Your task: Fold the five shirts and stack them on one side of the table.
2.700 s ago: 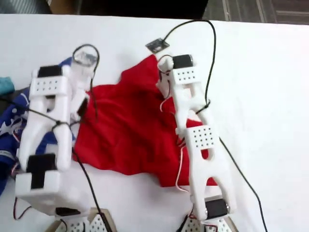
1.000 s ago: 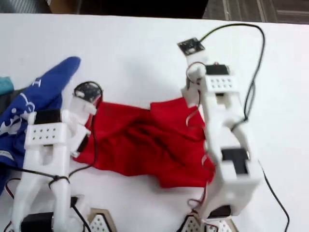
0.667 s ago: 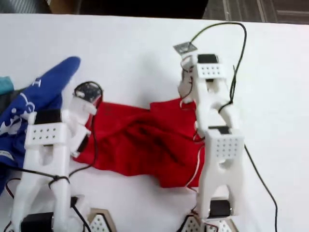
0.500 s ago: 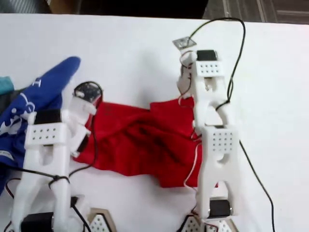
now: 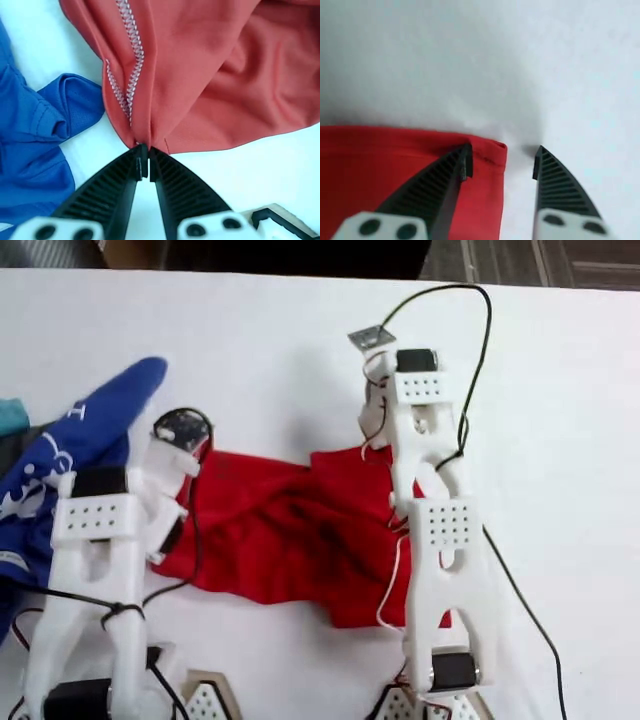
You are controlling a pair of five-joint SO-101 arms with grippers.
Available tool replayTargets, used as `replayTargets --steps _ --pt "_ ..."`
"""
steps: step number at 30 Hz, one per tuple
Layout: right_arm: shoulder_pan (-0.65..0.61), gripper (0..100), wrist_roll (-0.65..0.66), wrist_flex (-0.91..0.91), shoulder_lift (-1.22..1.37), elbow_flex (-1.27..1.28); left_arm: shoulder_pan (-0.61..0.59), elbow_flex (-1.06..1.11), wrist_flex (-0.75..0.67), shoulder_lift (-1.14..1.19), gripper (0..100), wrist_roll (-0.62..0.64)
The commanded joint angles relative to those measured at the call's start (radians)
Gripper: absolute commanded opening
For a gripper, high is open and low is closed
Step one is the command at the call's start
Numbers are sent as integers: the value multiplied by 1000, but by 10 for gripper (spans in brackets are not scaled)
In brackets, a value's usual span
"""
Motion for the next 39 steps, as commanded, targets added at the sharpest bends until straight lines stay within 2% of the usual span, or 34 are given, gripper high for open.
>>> replayTargets --steps 1,3,6,13,16,23,27,34,39 --pt "-15 201 -8 19 1 -29 -3 -35 -14 -34 24 -9" --pt "-10 159 -8 19 2 -17 -3 -35 -14 -34 24 -9" --pt "-7 15 -8 19 -1 -3 -3 -36 -14 -34 24 -9" --pt "-5 22 0 21 -24 -29 -3 -38 -14 -34 24 -9" --pt "-5 22 0 27 -119 -48 -3 -36 -11 -34 24 -9" --pt "19 21 32 30 -588 163 2 -97 2 -35 24 -5" --pt "33 21 84 30 -898 330 3 -311 101 -40 24 -2" --pt "99 21 173 27 -1446 571 5 -765 394 -40 24 -9" --pt "93 21 193 22 -1728 694 -2 -889 411 -43 24 -3"
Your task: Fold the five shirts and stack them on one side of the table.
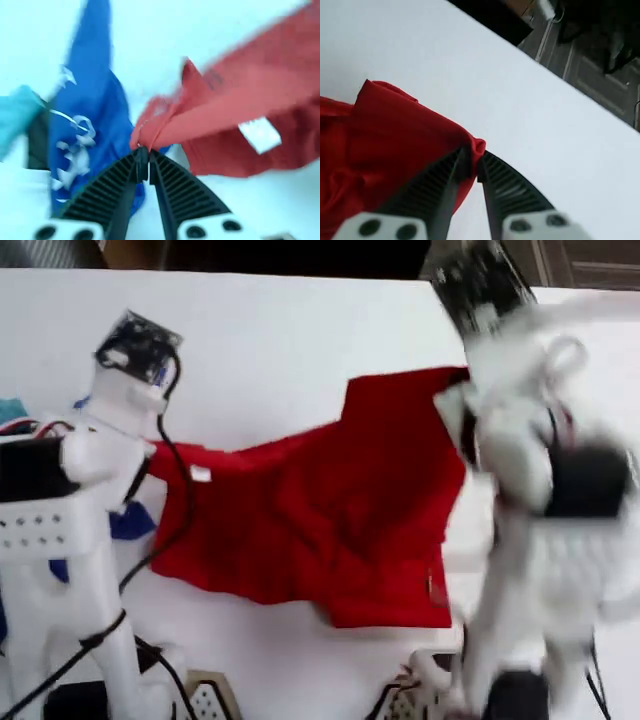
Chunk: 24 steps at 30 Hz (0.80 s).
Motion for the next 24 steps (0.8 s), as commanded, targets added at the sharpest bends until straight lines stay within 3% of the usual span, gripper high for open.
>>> replayTargets --steps 1,7,11,16,24 --pt "8 21 8 -12 -220 52 0 -99 23 -34 24 -2" --pt "15 21 52 -102 -303 80 2 -200 23 -34 24 -8" --pt "18 21 121 -243 -205 74 2 -278 20 -23 24 -8" --pt "73 21 127 -383 -59 71 2 -220 -20 -23 24 -8" --pt "93 21 207 -291 -116 -60 0 -189 6 -34 24 -8"
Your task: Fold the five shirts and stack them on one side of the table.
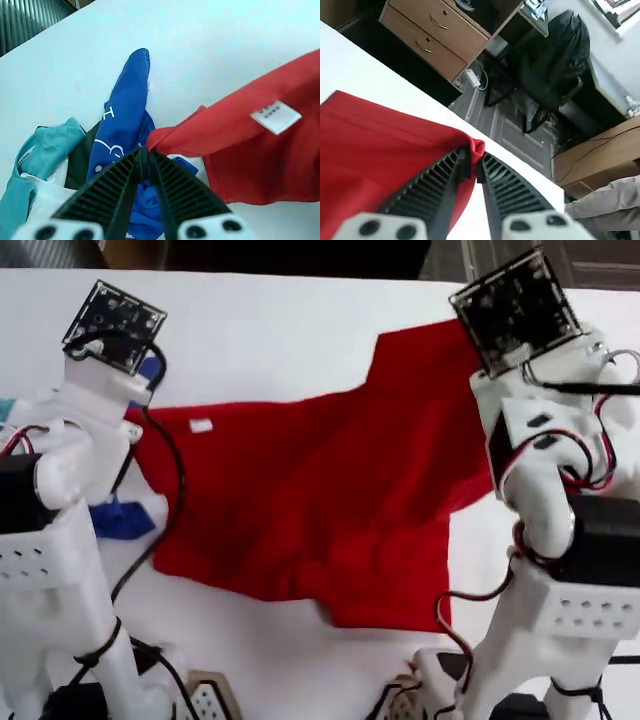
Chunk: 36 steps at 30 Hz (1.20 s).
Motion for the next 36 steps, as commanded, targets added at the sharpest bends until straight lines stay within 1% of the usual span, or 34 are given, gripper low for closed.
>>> replayTargets --steps 1,5,10,14,18,22,25,27,30,32,36 --pt "12 21 40 24 -70 -123 -2 -18 21 -29 24 -8" --pt "16 21 58 64 -125 -227 -15 41 26 -86 24 -9" --pt "16 21 63 102 -179 -333 -3 185 26 -301 24 -14" --pt "16 21 63 101 -183 -396 -20 226 25 -445 24 -83" --pt "16 21 58 99 -189 -460 -126 197 25 -480 24 -109" --pt "16 21 55 101 -189 -551 -206 108 26 -489 24 -115" --pt "18 21 55 94 -185 -600 -213 44 28 -489 24 -101" --pt "18 21 55 58 -183 -609 -210 19 28 -489 24 -71" --pt "19 20 64 -12 -189 -612 -210 4 28 -489 24 -63" --pt "19 20 64 -22 -189 -618 -210 -1 29 -493 24 -63" --pt "19 20 64 -24 -199 -621 -210 -1 29 -569 24 -63"
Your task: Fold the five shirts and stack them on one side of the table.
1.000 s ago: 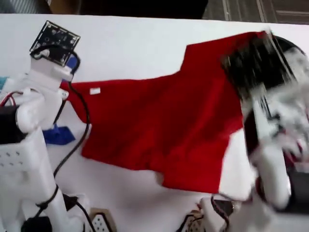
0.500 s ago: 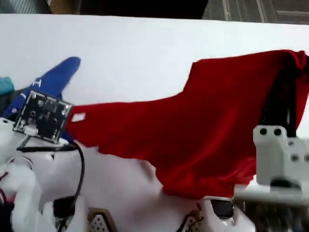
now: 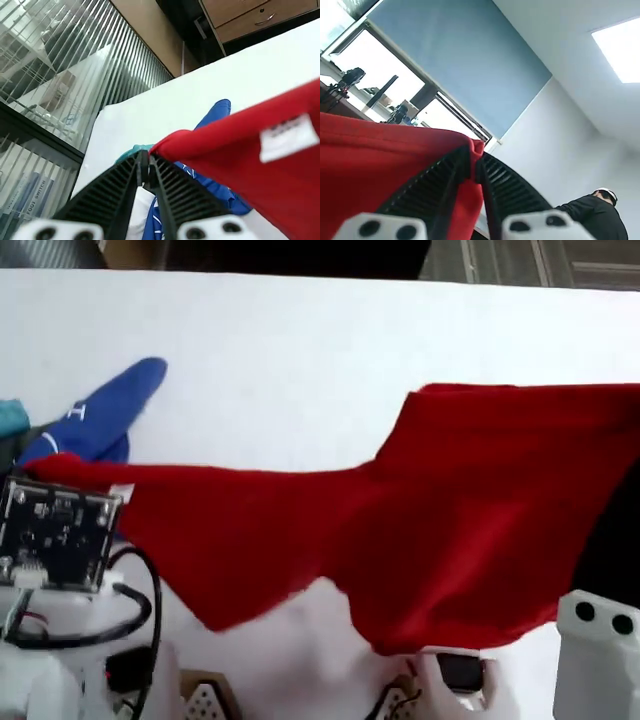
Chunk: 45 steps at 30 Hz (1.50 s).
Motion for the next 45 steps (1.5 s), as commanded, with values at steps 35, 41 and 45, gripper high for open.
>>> replayTargets --steps 35,41,45 --pt "27 21 -29 -357 602 443 302 -331 -279 1099 24 11" --pt "73 21 -28 -455 771 442 304 -627 -173 1350 24 5" --pt "94 22 -35 -343 808 445 313 -750 -34 1485 24 6"
